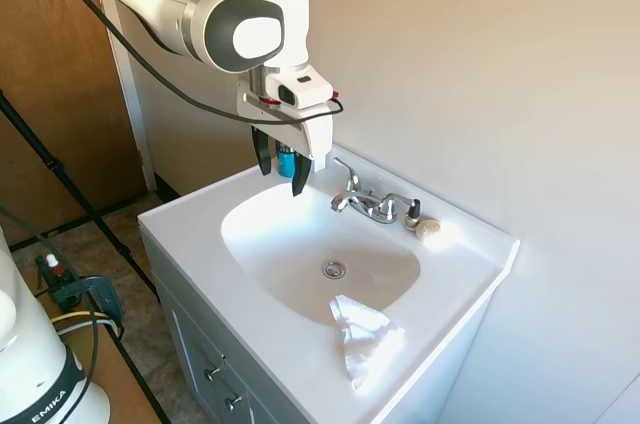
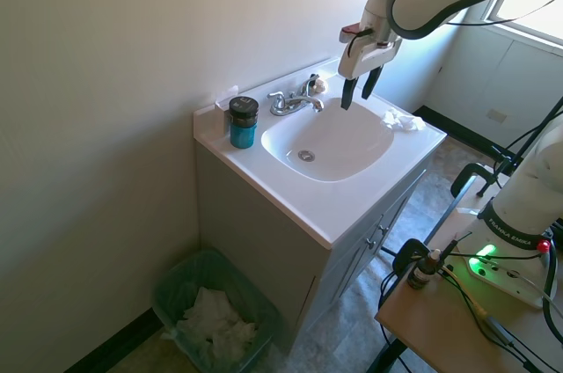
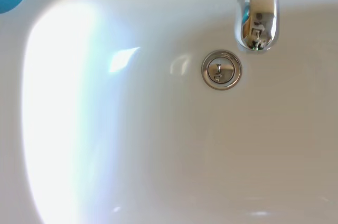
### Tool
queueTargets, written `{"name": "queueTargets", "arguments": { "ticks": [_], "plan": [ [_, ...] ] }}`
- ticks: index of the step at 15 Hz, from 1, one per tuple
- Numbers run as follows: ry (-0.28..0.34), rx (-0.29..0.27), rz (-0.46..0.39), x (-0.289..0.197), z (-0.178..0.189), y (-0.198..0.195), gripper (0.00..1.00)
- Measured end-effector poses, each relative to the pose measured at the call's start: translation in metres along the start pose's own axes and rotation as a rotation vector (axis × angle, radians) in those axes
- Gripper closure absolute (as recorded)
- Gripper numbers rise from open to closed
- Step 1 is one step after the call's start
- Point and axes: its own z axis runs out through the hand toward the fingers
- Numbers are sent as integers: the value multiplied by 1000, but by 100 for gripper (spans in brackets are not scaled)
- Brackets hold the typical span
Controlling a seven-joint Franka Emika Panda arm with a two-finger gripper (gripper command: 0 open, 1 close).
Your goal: Throw the tissue in the trash bin
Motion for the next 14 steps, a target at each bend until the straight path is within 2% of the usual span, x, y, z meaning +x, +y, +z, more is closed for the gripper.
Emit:
{"name": "queueTargets", "arguments": {
  "ticks": [5, 10, 14],
  "plan": [
    [-6, -1, 2, 5, -1, 3, 0],
    [-3, 18, 108, 43, -7, 29, 0],
    [0, -1, 212, 84, 17, 62, 0]
  ]
}}
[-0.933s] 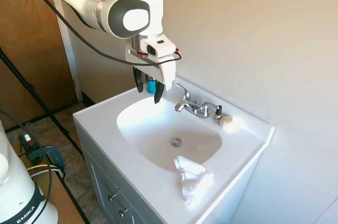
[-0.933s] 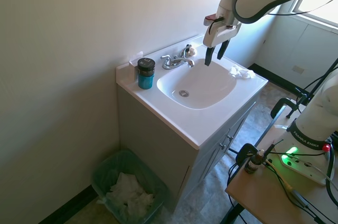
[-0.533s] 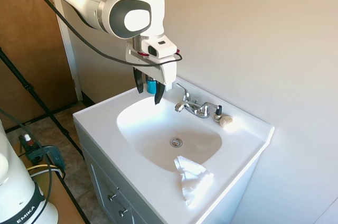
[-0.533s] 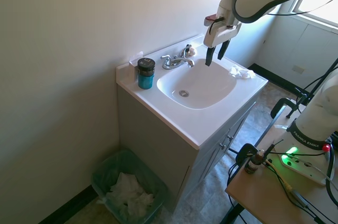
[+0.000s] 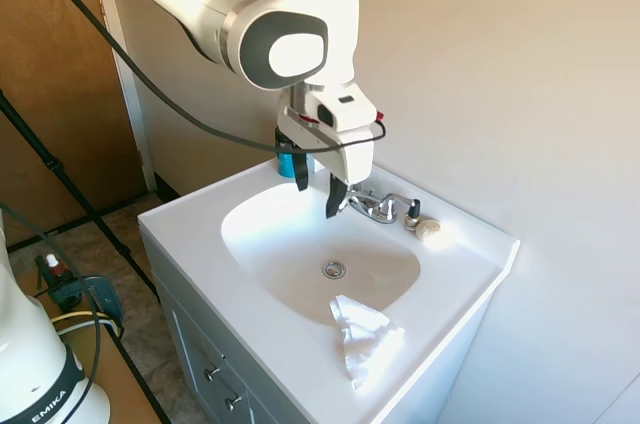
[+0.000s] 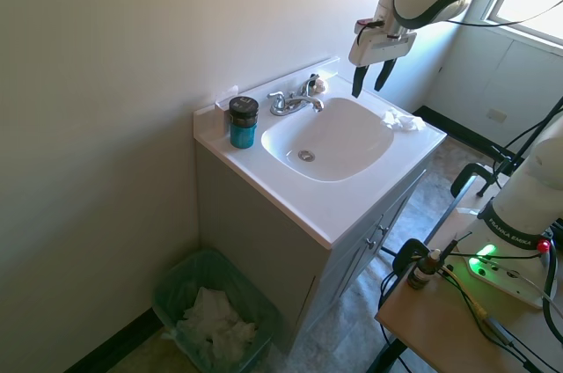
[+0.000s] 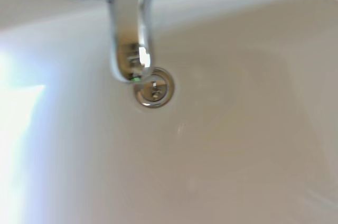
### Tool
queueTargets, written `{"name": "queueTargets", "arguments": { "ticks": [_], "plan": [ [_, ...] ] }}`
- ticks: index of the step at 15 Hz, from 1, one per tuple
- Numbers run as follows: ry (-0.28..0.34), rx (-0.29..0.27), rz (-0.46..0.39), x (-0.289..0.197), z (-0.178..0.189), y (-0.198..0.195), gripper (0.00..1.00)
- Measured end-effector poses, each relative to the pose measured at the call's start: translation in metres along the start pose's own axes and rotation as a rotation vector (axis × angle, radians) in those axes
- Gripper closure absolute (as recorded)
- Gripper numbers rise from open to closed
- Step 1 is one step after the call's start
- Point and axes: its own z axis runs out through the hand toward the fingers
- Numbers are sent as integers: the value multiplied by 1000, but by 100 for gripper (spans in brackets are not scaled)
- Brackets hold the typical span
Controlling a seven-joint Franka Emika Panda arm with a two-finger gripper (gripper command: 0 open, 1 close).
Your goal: Throw the tissue in the trash bin
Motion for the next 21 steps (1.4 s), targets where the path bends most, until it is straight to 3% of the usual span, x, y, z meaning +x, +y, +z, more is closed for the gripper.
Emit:
{"name": "queueTargets", "arguments": {
  "ticks": [8, 19, 20, 21],
  "plan": [
    [-19, -39, 201, 93, 51, 59, 0],
    [-71, -133, 235, 116, 118, 79, 0],
    [-72, -138, 238, 118, 122, 80, 100],
    [-71, -143, 240, 121, 127, 79, 100]
  ]
}}
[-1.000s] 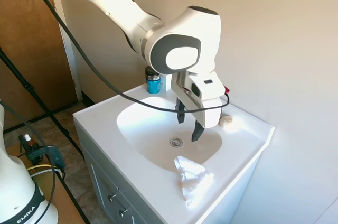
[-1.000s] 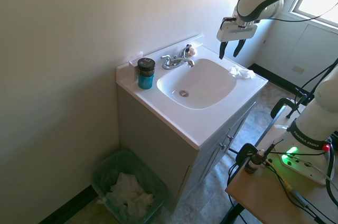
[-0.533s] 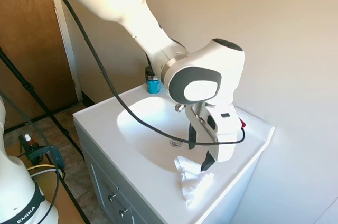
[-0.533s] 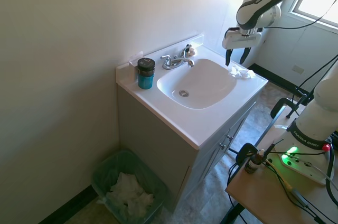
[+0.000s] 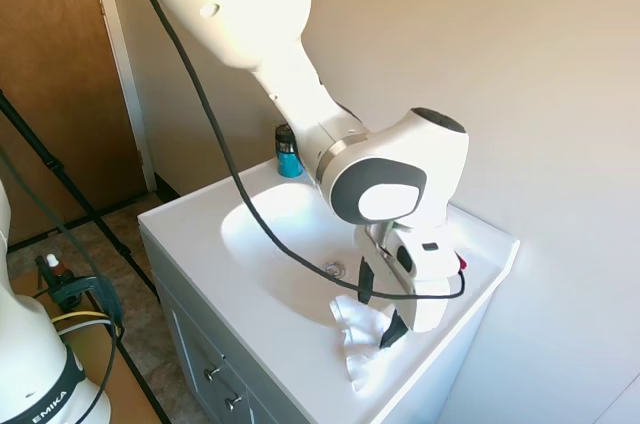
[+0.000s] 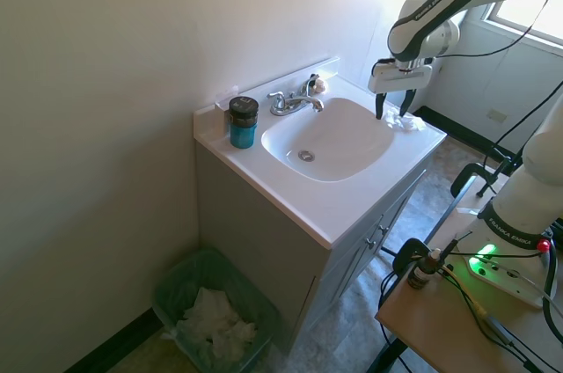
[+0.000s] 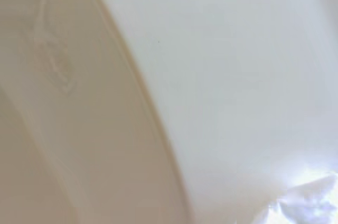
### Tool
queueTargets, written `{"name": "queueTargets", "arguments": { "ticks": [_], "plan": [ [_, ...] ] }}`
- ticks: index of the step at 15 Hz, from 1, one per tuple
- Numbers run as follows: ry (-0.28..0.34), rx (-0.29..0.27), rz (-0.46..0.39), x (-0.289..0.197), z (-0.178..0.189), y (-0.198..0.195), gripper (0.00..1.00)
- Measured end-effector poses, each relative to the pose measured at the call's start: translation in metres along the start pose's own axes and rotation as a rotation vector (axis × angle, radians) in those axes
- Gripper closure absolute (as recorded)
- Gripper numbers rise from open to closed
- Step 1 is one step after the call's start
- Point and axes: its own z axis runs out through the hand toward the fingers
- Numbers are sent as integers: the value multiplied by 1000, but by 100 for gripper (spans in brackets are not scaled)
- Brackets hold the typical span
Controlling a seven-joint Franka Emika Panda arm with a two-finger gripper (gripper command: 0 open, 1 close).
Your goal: Throw the tissue in the trash bin
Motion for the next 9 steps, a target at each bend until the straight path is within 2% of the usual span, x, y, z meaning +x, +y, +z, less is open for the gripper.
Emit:
{"name": "queueTargets", "arguments": {
  "ticks": [9],
  "plan": [
    [11, -1, 0, 5, 2, -12, 100]
  ]
}}
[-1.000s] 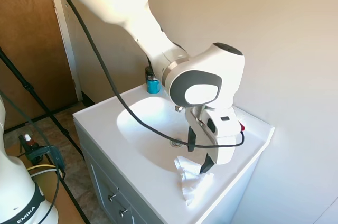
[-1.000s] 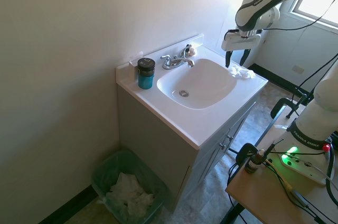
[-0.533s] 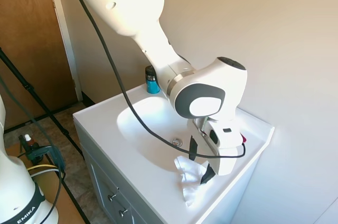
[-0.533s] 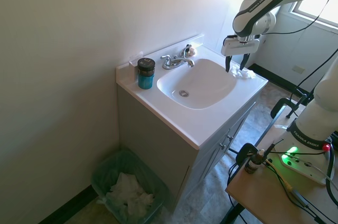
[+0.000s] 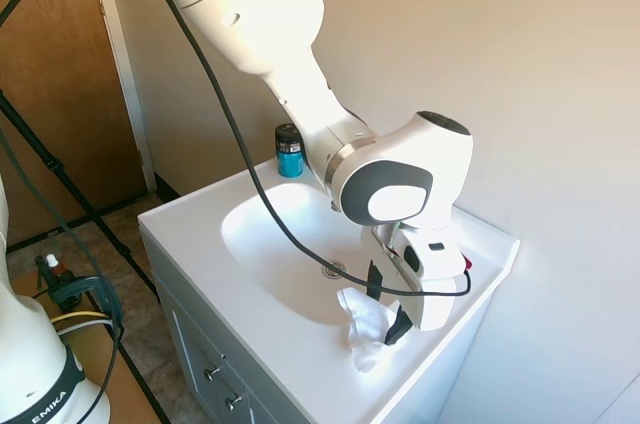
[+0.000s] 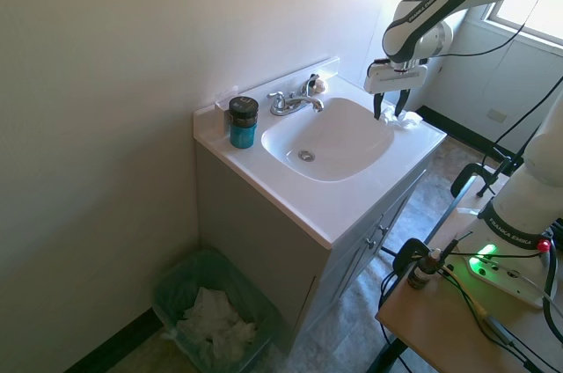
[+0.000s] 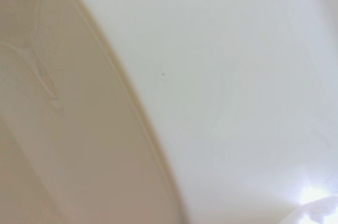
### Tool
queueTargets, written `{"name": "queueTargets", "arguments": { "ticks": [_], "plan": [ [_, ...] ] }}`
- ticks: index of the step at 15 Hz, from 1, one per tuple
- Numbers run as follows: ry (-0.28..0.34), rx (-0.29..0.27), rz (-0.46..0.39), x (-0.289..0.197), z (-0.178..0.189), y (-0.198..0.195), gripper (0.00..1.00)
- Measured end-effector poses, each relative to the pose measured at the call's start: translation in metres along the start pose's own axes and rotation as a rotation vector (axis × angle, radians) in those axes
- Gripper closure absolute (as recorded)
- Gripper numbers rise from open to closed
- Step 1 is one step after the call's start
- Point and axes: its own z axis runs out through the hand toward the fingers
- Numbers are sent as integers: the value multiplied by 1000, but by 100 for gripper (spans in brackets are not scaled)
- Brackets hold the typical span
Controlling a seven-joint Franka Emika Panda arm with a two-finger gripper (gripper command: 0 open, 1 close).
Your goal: Throw the tissue in the trash bin
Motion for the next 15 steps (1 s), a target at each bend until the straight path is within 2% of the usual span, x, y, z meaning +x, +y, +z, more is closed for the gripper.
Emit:
{"name": "queueTargets", "arguments": {
  "ticks": [11, 15],
  "plan": [
    [-15, 43, -22, -16, -10, -21, 100],
    [16, 115, -60, -39, -67, -31, 100]
  ]
}}
